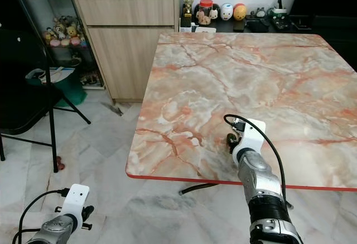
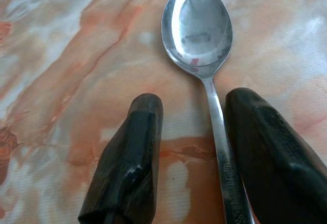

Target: Setting the table

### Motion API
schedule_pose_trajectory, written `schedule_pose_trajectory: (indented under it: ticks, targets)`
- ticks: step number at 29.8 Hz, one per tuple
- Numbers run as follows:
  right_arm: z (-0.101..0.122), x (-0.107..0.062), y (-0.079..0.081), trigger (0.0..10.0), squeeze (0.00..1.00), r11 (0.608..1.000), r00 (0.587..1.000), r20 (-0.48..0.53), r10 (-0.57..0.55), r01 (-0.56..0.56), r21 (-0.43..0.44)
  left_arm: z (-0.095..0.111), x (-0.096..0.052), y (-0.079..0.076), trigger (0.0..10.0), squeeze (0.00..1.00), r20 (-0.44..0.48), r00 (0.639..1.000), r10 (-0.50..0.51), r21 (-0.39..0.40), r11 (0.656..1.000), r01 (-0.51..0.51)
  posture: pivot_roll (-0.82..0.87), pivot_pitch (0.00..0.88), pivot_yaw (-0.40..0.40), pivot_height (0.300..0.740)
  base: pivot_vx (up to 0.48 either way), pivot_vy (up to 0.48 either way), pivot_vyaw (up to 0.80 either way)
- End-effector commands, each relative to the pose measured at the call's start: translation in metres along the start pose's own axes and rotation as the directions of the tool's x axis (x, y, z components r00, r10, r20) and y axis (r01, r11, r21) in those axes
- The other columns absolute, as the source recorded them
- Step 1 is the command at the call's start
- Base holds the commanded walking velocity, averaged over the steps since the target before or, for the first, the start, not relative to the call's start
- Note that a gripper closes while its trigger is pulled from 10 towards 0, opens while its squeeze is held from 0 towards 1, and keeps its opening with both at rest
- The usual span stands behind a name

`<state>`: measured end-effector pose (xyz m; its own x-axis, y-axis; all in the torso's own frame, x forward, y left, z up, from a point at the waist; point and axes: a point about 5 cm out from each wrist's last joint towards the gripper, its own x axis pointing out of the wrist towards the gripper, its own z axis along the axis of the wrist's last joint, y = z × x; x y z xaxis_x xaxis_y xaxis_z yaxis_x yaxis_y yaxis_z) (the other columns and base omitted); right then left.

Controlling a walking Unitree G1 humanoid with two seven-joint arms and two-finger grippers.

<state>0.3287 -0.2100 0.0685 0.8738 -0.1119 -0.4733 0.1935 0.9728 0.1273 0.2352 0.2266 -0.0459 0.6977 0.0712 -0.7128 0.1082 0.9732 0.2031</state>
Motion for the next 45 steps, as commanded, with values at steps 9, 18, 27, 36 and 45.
schedule_pose_trajectory:
  ticks: [9, 18, 27, 36, 45]
  targets:
    - [-0.017, 0.000, 0.003, 0.0, 0.00, 1.000, 0.998, -0.062, 0.016, -0.016, -0.004, -0.005, -0.001, 0.001, 10.0, 0.00, -0.027, 1.000, -0.002, 0.005, 1.000, 0.002, 0.01, 0.000, 0.006, 0.740, 0.000, 0.000, 0.00]
    - [-0.017, 0.000, 0.005, 0.0, 0.00, 1.000, 0.998, -0.057, 0.024, -0.024, -0.008, -0.005, -0.001, 0.001, 10.0, 0.00, -0.029, 1.000, -0.005, 0.006, 1.000, 0.006, 0.01, 0.000, 0.006, 0.740, 0.000, 0.000, 0.00]
    - [-0.017, 0.000, 0.006, 0.0, 0.00, 1.000, 0.998, -0.055, 0.029, -0.029, -0.007, -0.005, -0.001, 0.001, 10.0, 0.00, -0.028, 1.000, -0.005, 0.006, 1.000, 0.005, 0.01, 0.000, 0.006, 0.740, 0.000, 0.000, 0.00]
    - [-0.007, 0.000, 0.008, 0.0, 0.00, 1.000, 0.999, 0.026, 0.024, -0.023, -0.021, -0.005, -0.001, 0.001, 10.0, 0.00, -0.025, 1.000, -0.005, 0.009, 1.000, 0.005, 0.01, 0.000, 0.008, 0.740, 0.000, 0.000, 0.00]
    - [0.019, -0.007, 0.010, 10.0, 0.00, 0.997, 0.974, 0.225, -0.005, 0.023, -0.077, -0.005, -0.001, 0.001, 10.0, 0.00, -0.023, 1.000, 0.000, 0.011, 1.000, 0.000, 0.01, 0.000, 0.007, 0.740, 0.000, 0.000, 0.00]
